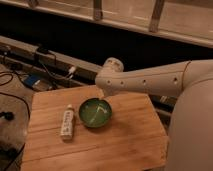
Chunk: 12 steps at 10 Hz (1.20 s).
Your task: Place the bottle in the ceramic bowl
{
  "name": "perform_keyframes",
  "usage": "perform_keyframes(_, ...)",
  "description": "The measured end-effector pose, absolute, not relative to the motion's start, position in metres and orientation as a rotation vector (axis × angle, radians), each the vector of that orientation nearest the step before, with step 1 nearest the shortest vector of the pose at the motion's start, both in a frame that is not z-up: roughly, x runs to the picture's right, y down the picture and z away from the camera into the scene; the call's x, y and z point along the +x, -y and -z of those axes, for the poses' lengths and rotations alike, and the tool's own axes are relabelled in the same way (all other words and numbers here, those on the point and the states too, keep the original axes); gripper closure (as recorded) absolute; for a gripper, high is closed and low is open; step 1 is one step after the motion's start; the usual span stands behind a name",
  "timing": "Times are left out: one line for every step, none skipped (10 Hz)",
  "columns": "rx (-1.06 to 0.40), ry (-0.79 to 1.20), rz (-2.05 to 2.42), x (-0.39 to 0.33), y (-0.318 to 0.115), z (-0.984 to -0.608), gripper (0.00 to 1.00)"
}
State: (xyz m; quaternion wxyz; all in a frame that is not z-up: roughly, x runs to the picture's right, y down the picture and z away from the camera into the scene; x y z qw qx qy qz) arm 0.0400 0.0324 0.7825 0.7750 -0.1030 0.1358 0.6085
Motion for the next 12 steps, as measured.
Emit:
perform_keyframes(-0.223, -0.293, -1.318, 0.040, -0.032, -0.782, 0.20)
perform_keyframes(-0.231, -0.293, -1.312, 0.039, -0.032, -0.782, 0.20)
perform_keyframes(-0.253, -0.285, -1.298, 0.036, -0.030, -0.780, 0.20)
perform_keyframes(-0.279, -0.273, -1.267, 0.022, -0.030, -0.773, 0.20)
perform_keyframes(-0.294, -0.264, -1.246, 0.008, -0.032, -0.767, 0.20)
perform_keyframes(-0.310, -0.245, -1.212, -0.012, -0.038, -0.754, 0.20)
perform_keyframes(-0.312, -0.243, -1.198, -0.014, -0.042, -0.744, 0.20)
perform_keyframes(-0.312, -0.238, -1.187, -0.016, -0.045, -0.735, 0.20)
perform_keyframes(-0.314, -0.229, -1.174, -0.021, -0.049, -0.726, 0.20)
perform_keyframes(-0.314, -0.218, -1.160, -0.031, -0.057, -0.714, 0.20)
perform_keyframes(-0.313, -0.211, -1.144, -0.039, -0.066, -0.704, 0.20)
perform_keyframes(-0.308, -0.205, -1.128, -0.046, -0.075, -0.696, 0.20)
